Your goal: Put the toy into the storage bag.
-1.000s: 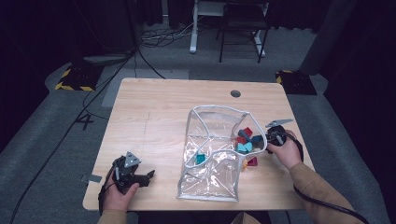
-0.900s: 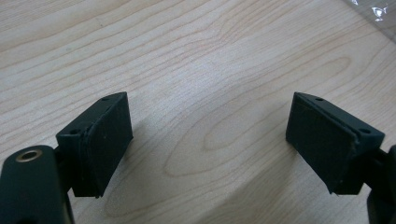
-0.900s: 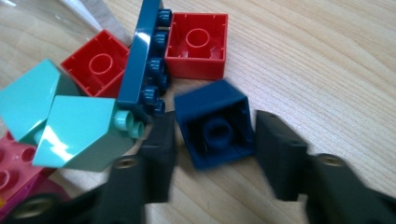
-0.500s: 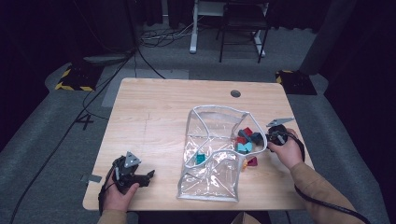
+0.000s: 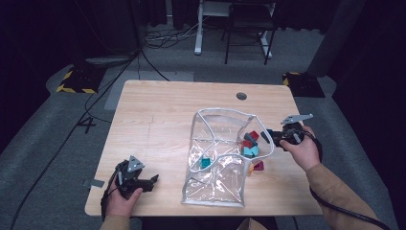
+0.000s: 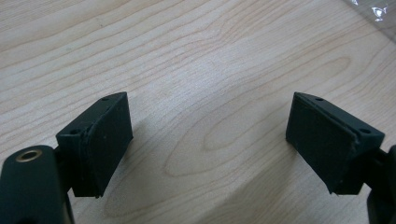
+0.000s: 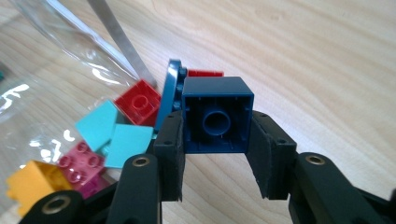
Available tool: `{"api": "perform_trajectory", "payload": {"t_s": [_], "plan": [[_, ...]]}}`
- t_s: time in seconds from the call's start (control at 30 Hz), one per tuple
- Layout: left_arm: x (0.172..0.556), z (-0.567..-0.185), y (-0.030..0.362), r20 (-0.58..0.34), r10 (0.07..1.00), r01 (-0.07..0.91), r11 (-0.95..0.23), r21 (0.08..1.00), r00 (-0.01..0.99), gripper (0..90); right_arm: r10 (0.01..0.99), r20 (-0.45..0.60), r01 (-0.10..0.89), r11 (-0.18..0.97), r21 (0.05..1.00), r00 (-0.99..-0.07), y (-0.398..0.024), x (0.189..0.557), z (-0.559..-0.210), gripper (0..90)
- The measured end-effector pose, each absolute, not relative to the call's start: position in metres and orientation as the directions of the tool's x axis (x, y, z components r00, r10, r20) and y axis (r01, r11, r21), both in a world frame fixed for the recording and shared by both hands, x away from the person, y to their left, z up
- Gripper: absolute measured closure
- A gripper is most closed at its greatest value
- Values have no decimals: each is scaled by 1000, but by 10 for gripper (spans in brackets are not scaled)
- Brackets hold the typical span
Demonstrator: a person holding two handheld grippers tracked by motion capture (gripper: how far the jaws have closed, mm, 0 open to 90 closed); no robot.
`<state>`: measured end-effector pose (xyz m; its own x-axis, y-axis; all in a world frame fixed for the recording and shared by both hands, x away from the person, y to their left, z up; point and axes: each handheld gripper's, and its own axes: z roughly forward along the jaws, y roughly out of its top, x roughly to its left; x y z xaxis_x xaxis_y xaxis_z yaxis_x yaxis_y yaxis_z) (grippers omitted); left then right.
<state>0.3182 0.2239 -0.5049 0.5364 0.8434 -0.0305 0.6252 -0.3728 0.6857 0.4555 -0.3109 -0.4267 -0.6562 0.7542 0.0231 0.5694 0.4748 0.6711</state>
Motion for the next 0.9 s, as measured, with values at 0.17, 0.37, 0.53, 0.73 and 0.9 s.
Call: {"api": "perform_trajectory", "payload": {"t_s": [0.17, 0.37, 0.53, 0.73, 0.9], "plan": [[318, -505, 224, -30, 843, 625, -373, 686, 537, 148, 748, 14, 544, 469, 696, -663, -310, 451, -406, 595], [318, -505, 224, -30, 843, 625, -373, 686, 537, 149, 743, 8, 521, 462, 717, -670, -310, 448, -385, 595], [318, -505, 224, -30, 843, 625, -373, 686, 536, 148, 743, 11, 507, 447, 737, -670, -311, 447, -367, 595], [318, -505, 224, -30, 843, 625, -373, 686, 537, 148, 752, 38, 490, 389, 780, -658, -316, 444, -344, 595], [318, -505, 224, -29, 843, 625, -374, 685, 537, 148, 758, 37, 478, 372, 796, -651, -319, 442, -325, 595]]}}
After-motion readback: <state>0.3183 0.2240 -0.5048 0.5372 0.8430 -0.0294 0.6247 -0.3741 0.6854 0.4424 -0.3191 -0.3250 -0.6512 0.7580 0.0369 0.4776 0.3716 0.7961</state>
